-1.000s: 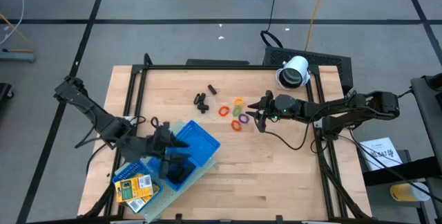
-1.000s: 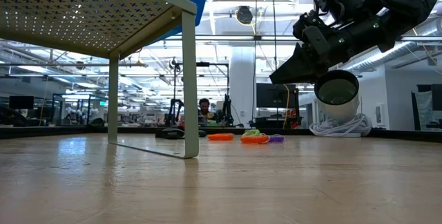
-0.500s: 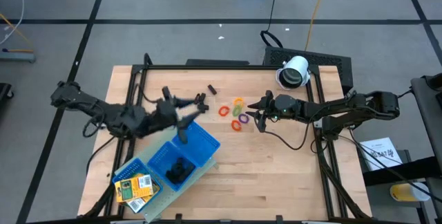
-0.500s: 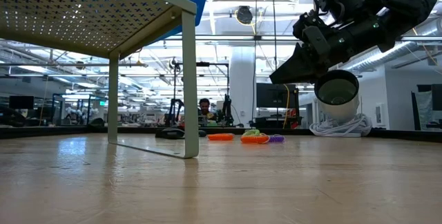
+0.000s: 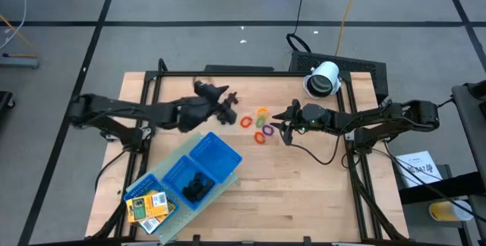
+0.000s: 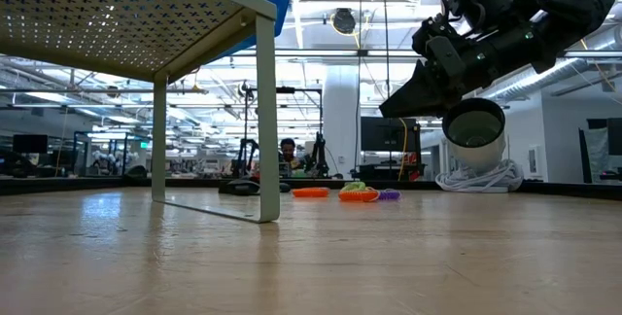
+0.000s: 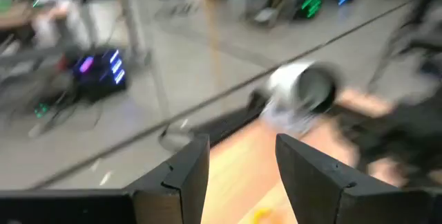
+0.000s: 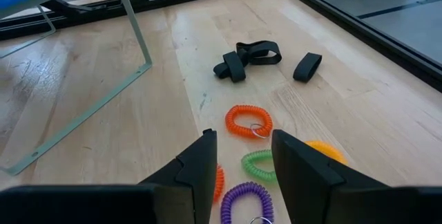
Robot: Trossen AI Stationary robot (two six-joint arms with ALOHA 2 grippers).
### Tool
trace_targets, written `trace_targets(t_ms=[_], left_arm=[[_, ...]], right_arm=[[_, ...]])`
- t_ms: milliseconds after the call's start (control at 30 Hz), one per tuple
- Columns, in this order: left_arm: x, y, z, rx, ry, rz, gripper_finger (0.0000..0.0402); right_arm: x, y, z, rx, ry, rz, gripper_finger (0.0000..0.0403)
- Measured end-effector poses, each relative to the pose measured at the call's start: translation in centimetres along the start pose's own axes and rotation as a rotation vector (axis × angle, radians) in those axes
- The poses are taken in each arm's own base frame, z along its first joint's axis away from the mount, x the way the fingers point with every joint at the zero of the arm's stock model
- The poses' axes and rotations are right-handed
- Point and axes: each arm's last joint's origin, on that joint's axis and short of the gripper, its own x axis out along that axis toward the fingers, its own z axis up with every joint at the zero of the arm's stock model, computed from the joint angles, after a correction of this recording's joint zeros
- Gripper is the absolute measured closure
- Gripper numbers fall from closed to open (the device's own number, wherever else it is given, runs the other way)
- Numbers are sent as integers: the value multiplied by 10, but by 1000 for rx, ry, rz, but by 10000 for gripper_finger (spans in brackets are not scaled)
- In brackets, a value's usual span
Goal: Pick & Place Office Desk Supplies
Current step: Put the black rubber band into the center blue basket on the shelf
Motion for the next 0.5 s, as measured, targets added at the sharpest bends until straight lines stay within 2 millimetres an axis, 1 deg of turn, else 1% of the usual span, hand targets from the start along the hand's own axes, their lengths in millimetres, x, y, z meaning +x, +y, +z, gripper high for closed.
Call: trace_targets(t_ms=[100, 267, 367, 500], left_arm=[[27, 13, -23, -56, 131, 89, 224], [63, 40, -58, -186, 388, 146, 224], [79, 54, -75, -242, 504, 179, 224], [93, 60, -93, -254, 592, 189, 224]], right_arm=[[0, 0, 0, 0, 0, 0, 275], [0, 0, 0, 0, -1, 0, 275], [0, 0, 0, 0, 0, 0, 275], [0, 0, 0, 0, 0, 0, 275]])
